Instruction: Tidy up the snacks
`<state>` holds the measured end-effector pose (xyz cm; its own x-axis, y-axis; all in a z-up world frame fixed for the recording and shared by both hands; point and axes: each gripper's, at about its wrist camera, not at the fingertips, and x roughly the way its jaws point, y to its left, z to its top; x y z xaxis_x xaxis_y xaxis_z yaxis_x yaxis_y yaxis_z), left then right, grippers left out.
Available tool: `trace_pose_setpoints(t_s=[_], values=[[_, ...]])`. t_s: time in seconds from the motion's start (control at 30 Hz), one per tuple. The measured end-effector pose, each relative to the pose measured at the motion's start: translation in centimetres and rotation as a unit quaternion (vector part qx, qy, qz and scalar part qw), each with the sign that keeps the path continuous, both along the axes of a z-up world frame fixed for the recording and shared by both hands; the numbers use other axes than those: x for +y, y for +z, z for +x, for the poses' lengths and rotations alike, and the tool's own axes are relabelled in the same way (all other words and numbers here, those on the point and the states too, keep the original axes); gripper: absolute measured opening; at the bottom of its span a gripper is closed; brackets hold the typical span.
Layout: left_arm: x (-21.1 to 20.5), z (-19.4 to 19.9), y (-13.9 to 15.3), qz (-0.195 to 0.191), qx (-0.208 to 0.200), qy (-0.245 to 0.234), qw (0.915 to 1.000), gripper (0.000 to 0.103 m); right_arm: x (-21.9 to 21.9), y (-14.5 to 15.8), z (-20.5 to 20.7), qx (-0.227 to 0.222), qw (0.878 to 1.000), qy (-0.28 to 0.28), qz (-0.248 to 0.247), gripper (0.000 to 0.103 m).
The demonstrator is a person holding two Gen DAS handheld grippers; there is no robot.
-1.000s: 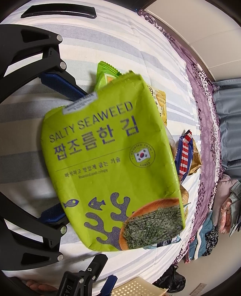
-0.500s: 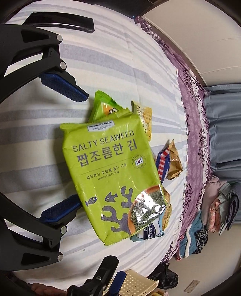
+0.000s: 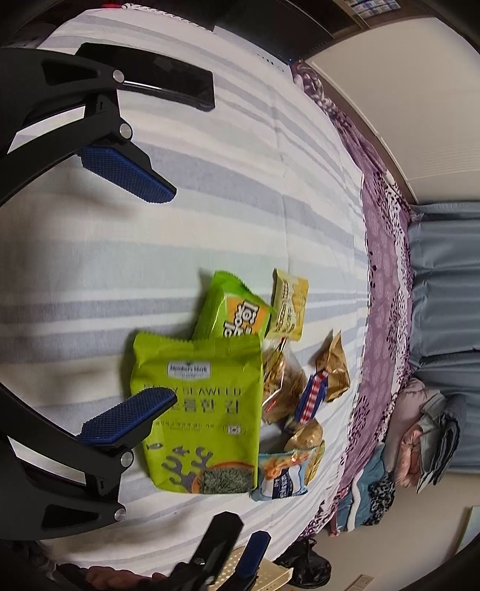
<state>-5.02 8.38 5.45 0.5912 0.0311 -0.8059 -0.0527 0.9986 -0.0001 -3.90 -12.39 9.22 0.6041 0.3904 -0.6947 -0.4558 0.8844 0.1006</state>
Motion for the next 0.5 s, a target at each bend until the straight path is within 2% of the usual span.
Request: trace_pose_setpoints(t_s=[0.23, 0.5], values=[[1.9, 0.2, 0.6, 0.001, -0.009, 0.023, 0.9997, 0.101, 4.3, -0.3, 0.5, -0.022, 0.993, 0.109, -0.033, 0.098], [3.4, 0.5, 0.8, 0.000, -0.008, 0.046, 0.9989, 0.101, 6.6, -2.5, 2.5, 0.021, 0.983, 0.180, -0.032, 0.098]])
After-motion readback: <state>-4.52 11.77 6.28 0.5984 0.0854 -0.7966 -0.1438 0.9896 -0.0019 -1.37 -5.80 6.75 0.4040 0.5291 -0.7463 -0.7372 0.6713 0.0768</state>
